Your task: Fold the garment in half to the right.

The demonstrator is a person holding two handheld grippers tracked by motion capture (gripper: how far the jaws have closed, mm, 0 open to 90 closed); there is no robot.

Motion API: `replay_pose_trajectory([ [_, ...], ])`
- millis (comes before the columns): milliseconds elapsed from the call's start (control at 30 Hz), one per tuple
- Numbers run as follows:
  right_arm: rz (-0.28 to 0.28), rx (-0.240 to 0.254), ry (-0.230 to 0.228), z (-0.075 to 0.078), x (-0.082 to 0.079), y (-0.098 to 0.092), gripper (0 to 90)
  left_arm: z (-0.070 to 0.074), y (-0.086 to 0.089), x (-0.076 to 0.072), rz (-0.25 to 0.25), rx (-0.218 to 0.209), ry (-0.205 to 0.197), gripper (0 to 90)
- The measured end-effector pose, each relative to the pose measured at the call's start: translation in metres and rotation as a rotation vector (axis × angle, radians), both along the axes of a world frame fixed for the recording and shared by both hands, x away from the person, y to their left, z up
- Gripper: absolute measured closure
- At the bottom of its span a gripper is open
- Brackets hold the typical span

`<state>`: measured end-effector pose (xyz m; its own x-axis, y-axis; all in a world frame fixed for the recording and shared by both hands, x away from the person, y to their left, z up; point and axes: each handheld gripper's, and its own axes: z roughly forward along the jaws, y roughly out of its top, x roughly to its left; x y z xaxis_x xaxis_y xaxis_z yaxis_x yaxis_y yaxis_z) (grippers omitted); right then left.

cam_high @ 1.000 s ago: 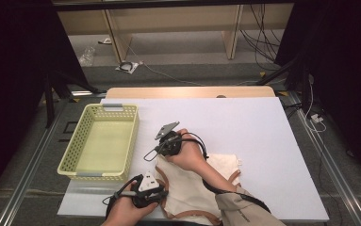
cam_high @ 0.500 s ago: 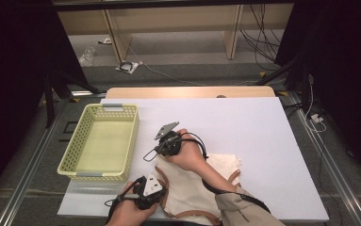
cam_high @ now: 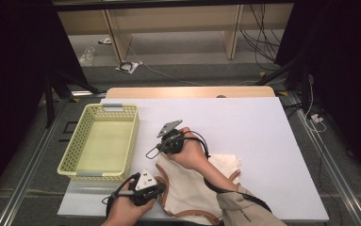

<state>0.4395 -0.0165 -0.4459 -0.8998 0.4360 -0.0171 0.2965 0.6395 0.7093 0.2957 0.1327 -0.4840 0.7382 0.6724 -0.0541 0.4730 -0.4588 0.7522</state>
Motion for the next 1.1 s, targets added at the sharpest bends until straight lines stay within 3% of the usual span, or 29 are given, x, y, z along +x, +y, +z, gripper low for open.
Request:
replay_pose_trajectory([
  [233, -0.014, 0.007, -0.005, 0.002, 0.001, -0.001, 89.9, 0.004, 0.005, 0.001, 0.006, -0.038, 0.004, 88.6],
  [667, -0.034, 0.036, -0.016, 0.008, 0.004, 0.001, 89.9, 0.013, 0.017, 0.003, 0.013, -0.060, -0.022, 88.6],
  [1100, -0.039, 0.056, -0.032, 0.011, 0.007, 0.007, 89.8, 0.018, 0.027, 0.005, 0.043, -0.100, 0.001, 88.6],
])
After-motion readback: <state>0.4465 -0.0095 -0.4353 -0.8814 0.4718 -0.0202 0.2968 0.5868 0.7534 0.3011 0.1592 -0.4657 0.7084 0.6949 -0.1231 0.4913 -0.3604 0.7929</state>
